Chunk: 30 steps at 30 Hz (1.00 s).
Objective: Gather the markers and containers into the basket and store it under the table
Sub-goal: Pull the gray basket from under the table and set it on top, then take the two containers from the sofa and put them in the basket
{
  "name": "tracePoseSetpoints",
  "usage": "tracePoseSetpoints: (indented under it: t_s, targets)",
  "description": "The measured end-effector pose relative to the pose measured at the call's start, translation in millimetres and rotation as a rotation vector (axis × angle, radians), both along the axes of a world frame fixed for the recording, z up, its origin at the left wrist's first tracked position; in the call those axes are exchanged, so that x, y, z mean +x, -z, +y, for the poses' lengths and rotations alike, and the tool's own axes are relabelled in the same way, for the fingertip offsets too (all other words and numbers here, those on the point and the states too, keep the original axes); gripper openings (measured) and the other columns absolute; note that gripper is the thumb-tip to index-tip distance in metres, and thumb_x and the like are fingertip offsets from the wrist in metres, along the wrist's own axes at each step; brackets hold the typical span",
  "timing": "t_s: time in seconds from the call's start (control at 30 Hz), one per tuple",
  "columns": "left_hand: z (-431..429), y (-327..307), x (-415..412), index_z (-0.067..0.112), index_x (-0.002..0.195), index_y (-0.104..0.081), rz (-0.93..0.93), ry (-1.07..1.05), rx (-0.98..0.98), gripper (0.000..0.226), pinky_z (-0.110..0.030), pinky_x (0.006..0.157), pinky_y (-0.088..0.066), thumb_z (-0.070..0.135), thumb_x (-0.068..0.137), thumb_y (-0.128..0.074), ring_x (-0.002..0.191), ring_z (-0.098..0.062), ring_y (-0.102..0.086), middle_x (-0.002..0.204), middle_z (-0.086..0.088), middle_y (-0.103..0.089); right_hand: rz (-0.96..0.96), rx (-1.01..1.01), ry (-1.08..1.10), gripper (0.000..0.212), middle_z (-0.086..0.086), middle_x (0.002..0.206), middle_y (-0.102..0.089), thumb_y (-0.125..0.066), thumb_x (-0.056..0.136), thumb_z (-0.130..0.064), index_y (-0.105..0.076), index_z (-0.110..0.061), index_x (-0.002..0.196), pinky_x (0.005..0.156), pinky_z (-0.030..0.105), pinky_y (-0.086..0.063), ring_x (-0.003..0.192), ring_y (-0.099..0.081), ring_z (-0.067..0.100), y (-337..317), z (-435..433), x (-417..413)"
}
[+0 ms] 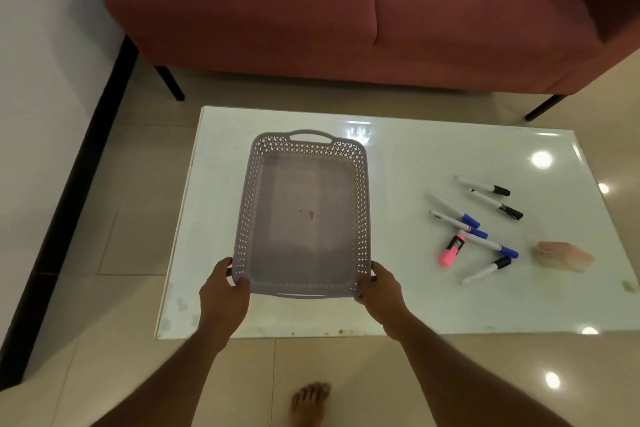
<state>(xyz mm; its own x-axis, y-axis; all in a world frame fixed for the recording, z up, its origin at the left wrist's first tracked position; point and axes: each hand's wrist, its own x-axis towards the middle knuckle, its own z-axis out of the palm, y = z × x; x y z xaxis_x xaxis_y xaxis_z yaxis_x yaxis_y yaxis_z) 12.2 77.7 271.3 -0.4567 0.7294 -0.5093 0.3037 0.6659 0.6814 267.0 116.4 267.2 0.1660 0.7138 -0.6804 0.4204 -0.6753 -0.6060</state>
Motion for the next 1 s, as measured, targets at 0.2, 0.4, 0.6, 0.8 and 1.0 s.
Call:
tracePoseSetpoints:
  t_s: [0.2,0.4,0.6,0.8,1.0]
  targets:
    - [-21.9,-36.6,12.7,0.013,0.136,-0.046,0.027,0.113,-0.094,0.047,-0.043,0.089,-0.052,0.019,0.091,-0.061,0.098,-0.027,-0.063,0.13,-0.007,-0.059,-0.12,-0.102,-0.259,0.059,0.015,0.136,-0.054,-0.055,0.095,-0.029,-0.033,-0.011,0.147,0.096,0.036,-0.043,0.116,-0.056,0.026,-32.1,-35.9,10.4]
    - [-51.7,-87.8,55.0,0.007,0.151,-0.02,0.283,0.464,-0.184,0.063,-0.038,0.104,-0.042,0.021,0.096,-0.048,0.132,-0.029,-0.044,0.149,-0.014,-0.036,-0.149,-0.099,-0.478,0.062,0.007,0.155,-0.034,-0.048,0.099,-0.034,-0.024,-0.015,0.152,0.116,0.033,-0.028,0.143,-0.032,0.02,-88.2,-86.5,26.4]
    - [-82.4,-148.6,145.7,0.014,0.146,-0.029,0.604,1.03,-0.057,0.052,-0.034,0.102,-0.042,0.022,0.095,-0.039,0.127,-0.021,-0.044,0.149,-0.004,-0.033,-0.171,0.03,-0.385,0.059,0.006,0.153,-0.036,-0.049,0.099,-0.034,-0.029,-0.014,0.15,0.114,0.03,-0.028,0.14,-0.035,0.02,-155.3,-122.3,83.3]
    - [-127.9,-228.9,266.1,0.015,0.141,-0.035,0.813,1.293,0.113,0.047,-0.051,0.118,-0.012,0.022,0.094,-0.039,0.135,-0.026,-0.036,0.148,-0.007,-0.035,-0.206,0.176,-0.249,0.059,0.011,0.149,-0.043,-0.053,0.098,-0.035,-0.034,-0.01,0.148,0.111,0.03,-0.029,0.137,-0.04,0.024,-235.2,-178.4,194.9]
    - [-161.0,-293.8,410.4,0.015,0.129,-0.044,0.863,1.334,0.251,0.037,-0.052,0.115,-0.015,0.022,0.093,-0.038,0.126,-0.025,-0.043,0.133,-0.006,-0.046,-0.335,0.273,-0.236,0.059,0.012,0.151,-0.039,-0.053,0.098,-0.032,-0.032,-0.01,0.149,0.113,0.032,-0.027,0.138,-0.038,0.025,-321.2,-251.6,352.4]
